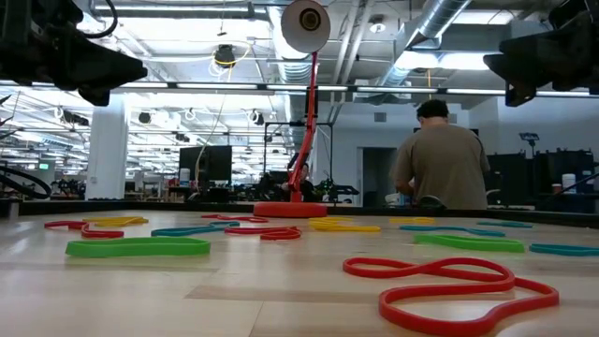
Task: Pick and place rubber bands into bin
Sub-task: Put the blue rubber band into the container
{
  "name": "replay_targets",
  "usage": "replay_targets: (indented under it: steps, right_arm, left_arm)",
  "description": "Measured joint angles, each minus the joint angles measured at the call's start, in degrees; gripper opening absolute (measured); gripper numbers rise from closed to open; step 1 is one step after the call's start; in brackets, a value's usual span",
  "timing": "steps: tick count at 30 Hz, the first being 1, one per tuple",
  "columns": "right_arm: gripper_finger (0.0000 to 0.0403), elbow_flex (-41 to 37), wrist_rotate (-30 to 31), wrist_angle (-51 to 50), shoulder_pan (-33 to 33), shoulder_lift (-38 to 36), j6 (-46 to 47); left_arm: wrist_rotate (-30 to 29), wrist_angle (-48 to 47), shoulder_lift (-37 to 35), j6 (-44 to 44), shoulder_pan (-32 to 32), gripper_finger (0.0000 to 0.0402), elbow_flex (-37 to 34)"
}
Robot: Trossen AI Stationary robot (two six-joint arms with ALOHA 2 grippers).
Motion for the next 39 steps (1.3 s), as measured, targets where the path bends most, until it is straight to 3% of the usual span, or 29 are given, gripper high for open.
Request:
replay_targets:
  steps: [39]
  right_arm:
    - [0.0138, 0.0, 0.0, 0.0, 0.0, 0.0, 0.0]
  left_arm:
    - [-0.1, -0.4, 0.0, 1.9, 0.0, 0.0082, 0.0]
